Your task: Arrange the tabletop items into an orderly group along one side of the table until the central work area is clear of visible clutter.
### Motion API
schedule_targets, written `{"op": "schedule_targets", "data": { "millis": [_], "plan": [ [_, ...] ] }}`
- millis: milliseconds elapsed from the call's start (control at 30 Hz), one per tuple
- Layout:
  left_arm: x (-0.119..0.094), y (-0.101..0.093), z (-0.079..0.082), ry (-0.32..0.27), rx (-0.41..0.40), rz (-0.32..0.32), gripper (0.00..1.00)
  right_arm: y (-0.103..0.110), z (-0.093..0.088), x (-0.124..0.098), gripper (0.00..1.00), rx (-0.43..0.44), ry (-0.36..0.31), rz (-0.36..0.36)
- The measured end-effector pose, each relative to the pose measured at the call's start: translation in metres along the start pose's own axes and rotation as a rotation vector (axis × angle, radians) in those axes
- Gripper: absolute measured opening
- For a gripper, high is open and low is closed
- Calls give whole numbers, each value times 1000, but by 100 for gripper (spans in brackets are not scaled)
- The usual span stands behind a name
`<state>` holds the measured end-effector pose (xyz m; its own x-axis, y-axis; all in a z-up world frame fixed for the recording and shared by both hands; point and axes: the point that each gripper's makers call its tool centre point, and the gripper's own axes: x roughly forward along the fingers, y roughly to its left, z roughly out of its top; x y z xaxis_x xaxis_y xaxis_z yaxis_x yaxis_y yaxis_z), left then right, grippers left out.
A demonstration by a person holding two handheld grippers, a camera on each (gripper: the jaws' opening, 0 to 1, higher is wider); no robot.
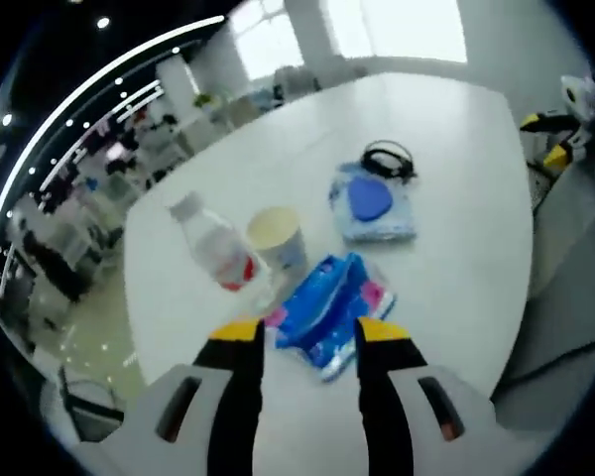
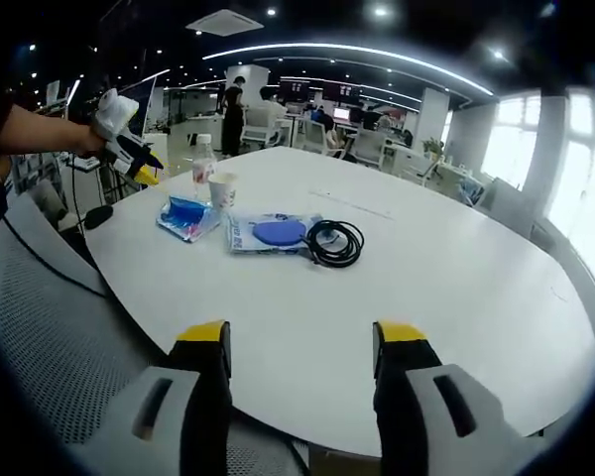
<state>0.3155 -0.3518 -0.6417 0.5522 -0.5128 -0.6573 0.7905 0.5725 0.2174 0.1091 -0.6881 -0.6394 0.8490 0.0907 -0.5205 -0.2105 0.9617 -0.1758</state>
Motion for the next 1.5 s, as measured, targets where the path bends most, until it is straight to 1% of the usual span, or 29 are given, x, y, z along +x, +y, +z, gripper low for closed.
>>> {"op": "schedule_targets", "data": {
  "millis": [167, 233, 367, 433, 567, 600, 667, 733, 833, 900, 967, 1033, 1133, 1200, 1267, 1300, 1367, 1433, 1467, 1500],
  "plan": [
    [-21, -4, 2, -20, -23, 20, 39, 1, -1, 0, 58, -2, 1, 6],
    [-28, -3, 0, -29, -39, 28, 40, 2, -1, 0, 58, -4, 2, 7],
    [-39, -11, 0, -39, -65, 30, 42, 2, -1, 0, 58, -6, 2, 8],
    [-43, -17, -1, -43, -72, 25, 44, 2, -1, 0, 58, -6, 2, 8],
    [-50, -28, -1, -59, -112, 22, 46, 2, 0, 1, 58, -6, 2, 7],
    [-54, -35, 0, -78, -148, 31, 46, 1, 0, 0, 58, -3, -1, 4],
    [-57, -43, 0, -86, -159, 49, 46, 1, 0, 0, 58, -2, -1, 2],
    [-61, -56, 0, -104, -176, 71, 48, 0, 0, 0, 58, -1, -3, 1],
    [-63, -74, -1, -104, -180, 69, 50, 1, 0, 1, 58, -1, 0, 4],
    [-63, -78, -5, -97, -170, 77, 51, 1, -1, 1, 58, -3, 3, 7],
    [-65, -89, -5, -110, -160, 74, 52, 2, -1, 1, 58, -2, 7, 10],
    [-65, -98, -4, -118, -161, 59, 54, 2, -1, 1, 58, -2, 7, 10],
    [-65, -111, -6, -109, -186, 47, 60, 2, -1, 1, 58, -2, 7, 11],
    [-65, -117, -5, -126, -209, 57, 63, 2, -1, 1, 58, -1, 5, 9],
    [-61, -128, -8, -133, -225, 47, 68, 1, -1, 1, 58, 2, 4, 6],
    [-59, -132, -11, -120, -207, 38, 70, 1, -1, 1, 58, 2, 4, 6],
    [-58, -135, -18, -68, -106, 36, 72, 1, -1, 1, 58, 1, 3, 8],
    [-58, -139, -16, -90, -137, 22, 75, 2, -1, 1, 58, 1, 3, 10],
    [-58, -142, -13, -117, -174, 2, 78, 2, -1, 1, 58, 1, 3, 10],
    [-59, -142, -14, -128, -180, 6, 80, 1, -1, 1, 58, 1, 2, 9]
  ]
}}
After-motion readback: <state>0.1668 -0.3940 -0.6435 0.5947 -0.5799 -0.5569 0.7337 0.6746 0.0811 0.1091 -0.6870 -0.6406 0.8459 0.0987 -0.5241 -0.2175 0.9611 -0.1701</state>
